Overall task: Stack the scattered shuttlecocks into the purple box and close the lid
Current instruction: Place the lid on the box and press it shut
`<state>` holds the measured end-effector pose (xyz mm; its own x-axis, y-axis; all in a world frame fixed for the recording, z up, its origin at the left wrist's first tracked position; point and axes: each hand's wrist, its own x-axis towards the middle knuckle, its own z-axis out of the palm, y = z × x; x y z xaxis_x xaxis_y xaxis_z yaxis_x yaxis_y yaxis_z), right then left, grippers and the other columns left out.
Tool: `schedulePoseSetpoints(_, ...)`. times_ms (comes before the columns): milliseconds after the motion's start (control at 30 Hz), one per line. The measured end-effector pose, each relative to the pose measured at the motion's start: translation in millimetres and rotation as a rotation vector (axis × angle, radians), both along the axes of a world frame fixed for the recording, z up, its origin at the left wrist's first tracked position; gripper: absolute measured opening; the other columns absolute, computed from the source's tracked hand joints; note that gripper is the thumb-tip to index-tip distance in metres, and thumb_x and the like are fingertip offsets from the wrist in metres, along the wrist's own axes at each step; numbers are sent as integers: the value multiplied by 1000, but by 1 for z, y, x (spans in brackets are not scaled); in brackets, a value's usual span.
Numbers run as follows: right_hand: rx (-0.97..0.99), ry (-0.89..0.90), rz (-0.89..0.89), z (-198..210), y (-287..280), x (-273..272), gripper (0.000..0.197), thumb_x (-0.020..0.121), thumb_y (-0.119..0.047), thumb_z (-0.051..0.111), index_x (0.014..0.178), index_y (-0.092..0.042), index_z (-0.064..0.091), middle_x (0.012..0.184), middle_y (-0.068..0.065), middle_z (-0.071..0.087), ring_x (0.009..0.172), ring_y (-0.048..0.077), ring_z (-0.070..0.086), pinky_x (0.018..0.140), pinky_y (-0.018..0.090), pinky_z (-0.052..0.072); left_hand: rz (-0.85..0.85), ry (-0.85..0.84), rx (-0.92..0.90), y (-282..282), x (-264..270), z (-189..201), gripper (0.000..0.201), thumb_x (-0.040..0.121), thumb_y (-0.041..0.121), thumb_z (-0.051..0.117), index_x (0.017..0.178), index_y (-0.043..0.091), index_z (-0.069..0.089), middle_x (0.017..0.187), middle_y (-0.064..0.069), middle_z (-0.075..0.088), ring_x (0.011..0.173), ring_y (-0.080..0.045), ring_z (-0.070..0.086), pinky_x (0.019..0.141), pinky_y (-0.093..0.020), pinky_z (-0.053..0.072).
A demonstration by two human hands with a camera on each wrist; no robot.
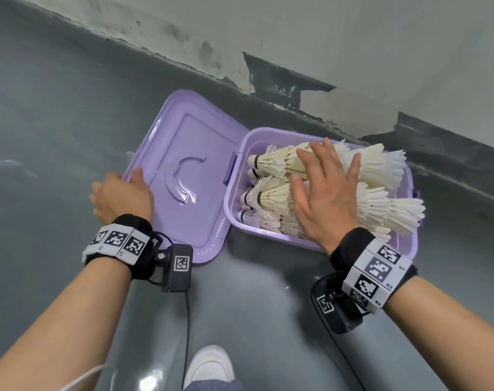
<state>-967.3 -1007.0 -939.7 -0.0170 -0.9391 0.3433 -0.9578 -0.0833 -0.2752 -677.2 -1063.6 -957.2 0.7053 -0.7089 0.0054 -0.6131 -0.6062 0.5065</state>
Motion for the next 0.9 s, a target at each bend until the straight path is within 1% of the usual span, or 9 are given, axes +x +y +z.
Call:
schedulePoseSetpoints(200, -60, -95, 29, 13, -3, 2, 42, 93, -29, 37, 127, -10, 52, 141, 10, 46, 141, 25, 28, 117, 51, 6, -220, -107, -548, -16, -51, 67, 33, 91, 39, 52, 94, 6, 58, 107, -19, 53, 102, -33, 47, 78, -34, 32)
schedulePoseSetpoints(333, -74, -424, -29, 39, -5, -6, 44, 96, -30, 33, 135, -13, 46, 145, 5, 42, 140, 15, 28, 118, 36, 16, -401, -248, -819, -13, -92, 83, 22, 88, 25, 57, 79, 6, 59, 89, -18, 55, 83, -34, 50, 71, -28, 26)
schedulePoseSetpoints(400, -114, -599, -110, 52, -6, -12, 42, 99, -29, 33, 136, -13, 44, 140, 4, 48, 130, 11, 40, 108, 21, 26, -510, -295, -851, -6, -110, 82, 21, 89, 24, 59, 78, 7, 59, 86, -16, 55, 80, -30, 47, 70, -28, 25)
schedulePoseSetpoints(433, -140, -700, -172, 55, -6, -18, 40, 100, -31, 33, 134, -16, 46, 133, 2, 54, 123, 10, 47, 103, 19, 30, -575, -311, -854, -1, -118, 79, 20, 89, 24, 60, 78, 7, 59, 85, -14, 54, 80, -28, 44, 69, -29, 24)
schedulePoseSetpoints(567, -261, -1203, -519, 62, -12, -52, 33, 87, -48, 36, 101, -35, 63, 100, -3, 69, 98, 24, 65, 92, 47, 51, -885, -383, -846, 22, -141, 61, 15, 87, 21, 61, 78, 10, 56, 86, -12, 57, 82, -25, 41, 68, -31, 23)
schedulePoseSetpoints(667, -341, -1571, -594, 66, -7, -81, 32, 94, -28, 36, 94, -18, 66, 94, 8, 69, 81, 23, 68, 65, 33, 57, -992, -368, -883, 32, -145, 52, 11, 88, 20, 61, 83, 15, 52, 87, -10, 57, 81, -25, 43, 68, -32, 25)
schedulePoseSetpoints(733, -376, -1647, -648, 66, 0, -97, 31, 94, -32, 39, 95, -13, 63, 89, 8, 65, 78, 22, 64, 57, 25, 50, -1061, -356, -909, 35, -145, 45, 11, 85, 15, 63, 88, 17, 53, 85, -10, 58, 79, -24, 41, 67, -33, 26)
schedulePoseSetpoints(800, -359, -1614, -682, 59, 6, -108, 38, 82, -47, 47, 91, -14, 65, 93, 8, 66, 84, 23, 64, 68, 31, 51, -1147, -363, -909, 38, -143, 35, 17, 81, 10, 64, 92, 17, 53, 84, -10, 57, 77, -24, 41, 64, -34, 29)
schedulePoseSetpoints(900, -286, -1429, -672, 44, 16, -124, 33, 63, -46, 56, 77, -19, 68, 98, 10, 68, 92, 25, 64, 94, 46, 49, -1254, -347, -886, 41, -139, 18, 21, 81, 9, 62, 99, 15, 53, 95, -6, 50, 80, -27, 44, 66, -37, 35)
